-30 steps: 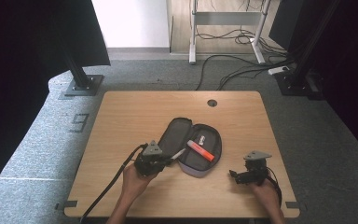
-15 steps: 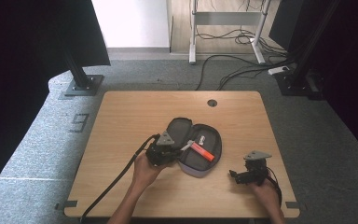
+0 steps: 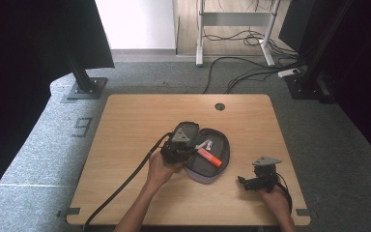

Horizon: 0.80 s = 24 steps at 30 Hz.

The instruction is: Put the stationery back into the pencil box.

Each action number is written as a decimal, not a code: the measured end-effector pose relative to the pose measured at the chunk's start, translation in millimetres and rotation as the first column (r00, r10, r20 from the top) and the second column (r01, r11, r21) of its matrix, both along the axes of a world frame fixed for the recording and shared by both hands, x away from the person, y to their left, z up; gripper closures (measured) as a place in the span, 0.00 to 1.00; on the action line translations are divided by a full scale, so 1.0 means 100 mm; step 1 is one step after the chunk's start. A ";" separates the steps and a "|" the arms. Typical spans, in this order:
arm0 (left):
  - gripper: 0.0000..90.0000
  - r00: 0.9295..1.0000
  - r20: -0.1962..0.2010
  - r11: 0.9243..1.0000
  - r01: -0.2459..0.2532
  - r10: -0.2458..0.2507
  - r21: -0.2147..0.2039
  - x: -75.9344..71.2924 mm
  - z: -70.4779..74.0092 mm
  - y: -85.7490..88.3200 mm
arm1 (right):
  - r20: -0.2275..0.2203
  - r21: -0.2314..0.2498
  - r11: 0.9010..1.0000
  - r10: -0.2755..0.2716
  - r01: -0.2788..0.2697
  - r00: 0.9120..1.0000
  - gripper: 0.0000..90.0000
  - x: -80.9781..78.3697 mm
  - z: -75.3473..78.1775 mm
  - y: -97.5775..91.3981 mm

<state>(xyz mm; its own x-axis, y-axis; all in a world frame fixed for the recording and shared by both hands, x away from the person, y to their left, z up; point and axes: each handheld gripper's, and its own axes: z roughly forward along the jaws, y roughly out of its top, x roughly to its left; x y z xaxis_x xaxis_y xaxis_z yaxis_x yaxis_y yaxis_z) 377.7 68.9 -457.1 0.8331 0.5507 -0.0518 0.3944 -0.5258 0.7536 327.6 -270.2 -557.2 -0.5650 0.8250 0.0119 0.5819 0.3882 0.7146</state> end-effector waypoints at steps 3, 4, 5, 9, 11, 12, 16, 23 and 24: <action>0.89 1.000 0.003 1.000 -0.002 0.002 0.011 0.05 -0.01 -0.07 | 0.000 0.000 1.000 0.000 0.000 1.000 0.00 0.00 0.00 0.00; 0.89 1.000 0.002 1.000 0.000 0.000 0.009 0.06 -0.01 -0.09 | 0.000 0.000 1.000 0.000 0.000 1.000 0.00 0.00 0.00 0.00; 0.89 1.000 0.000 1.000 0.001 -0.001 0.008 0.08 -0.02 -0.11 | 0.001 0.000 1.000 0.000 0.000 1.000 0.00 0.00 0.00 0.00; 0.89 1.000 -0.004 1.000 0.007 -0.007 0.027 0.13 -0.04 -0.20 | 0.001 0.000 1.000 0.000 0.000 1.000 0.00 0.00 0.00 0.00; 0.89 1.000 -0.014 1.000 0.009 -0.009 0.019 0.17 -0.06 -0.23 | 0.002 -0.001 1.000 0.001 -0.001 1.000 0.00 0.00 0.00 0.00; 0.89 1.000 -0.015 1.000 0.007 -0.006 0.024 0.18 -0.07 -0.26 | 0.002 -0.001 1.000 0.001 -0.001 1.000 0.00 0.00 0.00 0.00; 0.88 1.000 -0.017 0.999 0.007 -0.007 0.033 0.24 -0.10 -0.33 | 0.001 0.000 1.000 0.002 -0.002 1.000 0.00 0.00 0.00 0.00; 0.88 0.999 -0.030 1.000 -0.012 0.013 0.027 0.33 -0.18 -0.40 | 0.001 -0.001 1.000 0.002 -0.002 1.000 0.00 0.00 0.00 0.00; 0.88 0.999 -0.034 0.999 -0.011 0.012 0.031 0.34 -0.20 -0.41 | 0.001 -0.001 1.000 0.002 -0.002 1.000 0.00 0.00 0.00 0.00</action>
<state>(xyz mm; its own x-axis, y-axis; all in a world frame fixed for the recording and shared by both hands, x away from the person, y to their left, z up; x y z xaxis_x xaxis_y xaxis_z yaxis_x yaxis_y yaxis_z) 411.7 27.6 -476.8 0.8248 0.5620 -0.0626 0.4256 -0.5441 0.7231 327.7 -270.4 -557.2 -0.5669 0.8237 0.0103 0.5801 0.3903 0.7149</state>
